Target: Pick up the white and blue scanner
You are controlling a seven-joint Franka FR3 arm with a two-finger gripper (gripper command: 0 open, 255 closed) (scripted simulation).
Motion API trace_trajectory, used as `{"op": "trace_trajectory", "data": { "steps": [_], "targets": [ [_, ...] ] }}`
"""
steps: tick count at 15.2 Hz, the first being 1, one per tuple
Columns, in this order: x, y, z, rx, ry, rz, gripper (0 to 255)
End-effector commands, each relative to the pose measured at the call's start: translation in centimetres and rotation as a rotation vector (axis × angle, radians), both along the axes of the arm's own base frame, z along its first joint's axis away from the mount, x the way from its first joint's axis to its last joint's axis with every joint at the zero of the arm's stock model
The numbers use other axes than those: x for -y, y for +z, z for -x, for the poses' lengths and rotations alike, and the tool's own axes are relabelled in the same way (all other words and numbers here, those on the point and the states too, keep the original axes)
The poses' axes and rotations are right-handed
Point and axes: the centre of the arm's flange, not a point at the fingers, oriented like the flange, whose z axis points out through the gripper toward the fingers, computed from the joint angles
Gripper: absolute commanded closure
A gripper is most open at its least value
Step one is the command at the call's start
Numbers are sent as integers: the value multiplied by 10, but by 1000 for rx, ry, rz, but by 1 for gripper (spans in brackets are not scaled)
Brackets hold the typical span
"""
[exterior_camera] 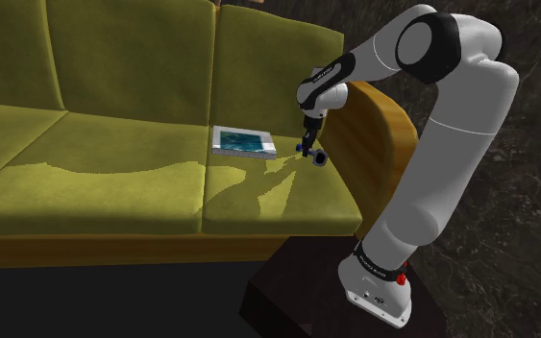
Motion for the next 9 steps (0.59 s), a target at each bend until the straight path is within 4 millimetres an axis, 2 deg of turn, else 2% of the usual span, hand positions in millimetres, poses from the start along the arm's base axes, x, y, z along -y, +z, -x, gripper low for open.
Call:
{"op": "trace_trajectory", "data": {
  "steps": [1, 4, 9],
  "targets": [
    [0, -1, 0, -1, 0, 0, 255],
    [0, 0, 0, -1, 0, 0, 255],
    [0, 26, 0, -1, 0, 0, 255]
  ]
}}
